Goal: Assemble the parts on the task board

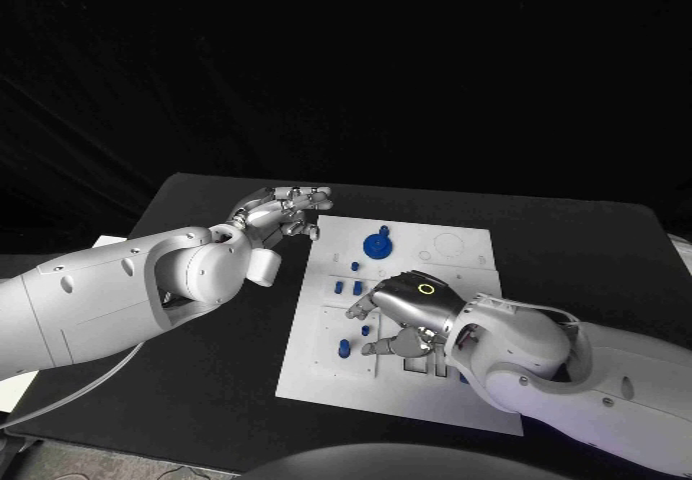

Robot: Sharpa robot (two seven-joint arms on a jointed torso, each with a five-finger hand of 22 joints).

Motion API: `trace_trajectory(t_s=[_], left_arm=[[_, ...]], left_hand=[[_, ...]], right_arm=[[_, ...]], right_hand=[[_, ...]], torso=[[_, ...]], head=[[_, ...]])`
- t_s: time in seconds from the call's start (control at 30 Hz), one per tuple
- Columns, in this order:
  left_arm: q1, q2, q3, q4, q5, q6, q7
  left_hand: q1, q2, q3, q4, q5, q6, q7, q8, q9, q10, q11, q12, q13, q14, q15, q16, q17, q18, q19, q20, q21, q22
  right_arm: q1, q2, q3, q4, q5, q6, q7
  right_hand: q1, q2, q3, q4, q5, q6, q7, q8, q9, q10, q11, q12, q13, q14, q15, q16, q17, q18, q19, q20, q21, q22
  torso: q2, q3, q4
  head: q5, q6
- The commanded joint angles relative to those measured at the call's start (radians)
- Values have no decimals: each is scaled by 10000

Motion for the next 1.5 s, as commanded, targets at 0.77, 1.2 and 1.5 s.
trace_trajectory(t_s=[0.77,1.2,1.5], left_arm=[[5,-74,-61,118,36,145,61],[1,-53,-129,37,36,210,75],[-4,-52,-140,21,36,222,81]], left_hand=[[-24,67,-90,-1,16,-120,2,29,8,-136,4,89,20,-96,29,-82,-82,160,-52,-9,-54,-28],[-23,63,-95,-4,15,-121,2,30,8,-140,4,96,20,-102,29,-88,-96,160,-54,-8,-56,-30],[-23,63,-95,-4,15,-121,2,30,8,-140,4,96,20,-102,29,-88,-96,160,-54,-8,-56,-30]], right_arm=[[281,-3908,-264,1403,3018,-306,-3423],[13,-3914,-348,1582,2757,-28,-4002],[-119,-3697,-359,1508,2635,247,-4067]], right_hand=[[-1898,774,-2127,1121,1939,1109,-712,1447,788,4160,-966,9903,10427,702,-832,2376,3223,-701,1342,-765,3182,4380],[-2079,955,-2724,1155,1888,1054,-784,1869,1291,4918,-1002,12386,13356,820,-871,2837,4022,-807,1458,-771,3582,5015],[-2296,801,-2886,1176,1758,992,-782,1945,1433,4929,-996,12473,13509,836,-863,2906,4144,-829,1476,-763,3672,5156]], torso=[[-82,-21,-580],[-128,-7,-549],[-114,-27,-582]], head=[[-1224,386],[-1238,327],[-1147,267]])
